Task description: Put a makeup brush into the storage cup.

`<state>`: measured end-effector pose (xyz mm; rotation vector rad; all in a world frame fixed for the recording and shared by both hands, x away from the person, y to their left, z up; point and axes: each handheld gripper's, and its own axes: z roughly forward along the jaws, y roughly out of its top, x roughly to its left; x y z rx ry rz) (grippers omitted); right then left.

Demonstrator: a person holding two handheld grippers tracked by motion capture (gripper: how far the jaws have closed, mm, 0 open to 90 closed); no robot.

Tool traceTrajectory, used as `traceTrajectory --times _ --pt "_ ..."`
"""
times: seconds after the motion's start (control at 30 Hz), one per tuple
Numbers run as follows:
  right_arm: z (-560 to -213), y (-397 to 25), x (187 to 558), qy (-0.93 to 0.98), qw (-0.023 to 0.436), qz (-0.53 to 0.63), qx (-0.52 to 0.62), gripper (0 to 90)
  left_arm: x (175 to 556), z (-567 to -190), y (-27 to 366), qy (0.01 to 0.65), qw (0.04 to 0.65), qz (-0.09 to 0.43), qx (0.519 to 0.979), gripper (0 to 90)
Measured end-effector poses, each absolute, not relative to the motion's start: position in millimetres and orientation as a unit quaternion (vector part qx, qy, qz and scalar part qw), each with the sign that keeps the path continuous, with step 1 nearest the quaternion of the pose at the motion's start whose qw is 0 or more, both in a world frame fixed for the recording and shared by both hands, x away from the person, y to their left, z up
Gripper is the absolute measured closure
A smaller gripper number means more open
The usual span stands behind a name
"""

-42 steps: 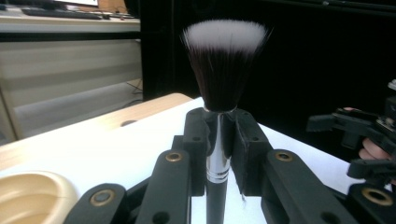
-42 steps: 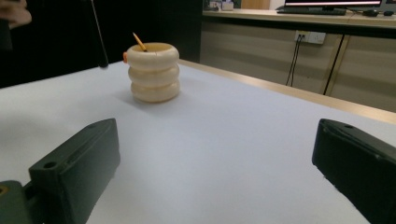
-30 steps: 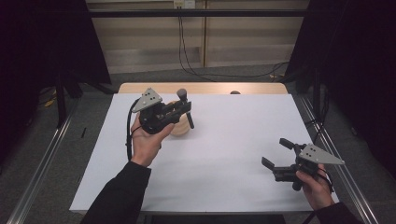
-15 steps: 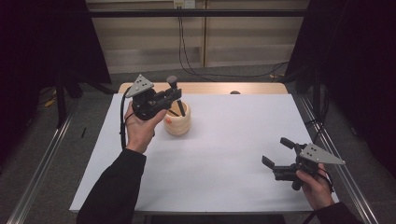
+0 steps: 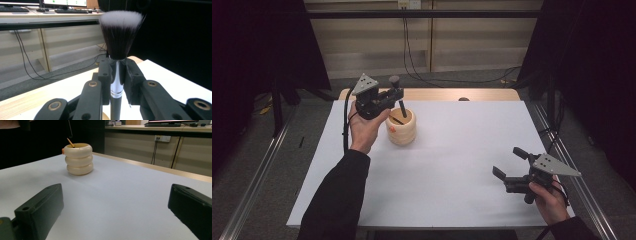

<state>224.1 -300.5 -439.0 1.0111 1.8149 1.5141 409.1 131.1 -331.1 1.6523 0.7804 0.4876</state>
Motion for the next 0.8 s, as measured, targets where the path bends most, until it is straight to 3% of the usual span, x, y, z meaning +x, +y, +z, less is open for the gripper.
traceTrajectory --times 0.8 --pt "-440.5 -299.0 223.9 0.679 0.282 0.565 0.375 0.0 424.5 -377.5 129.8 0.372 0.546 0.206 0.722 77.4"
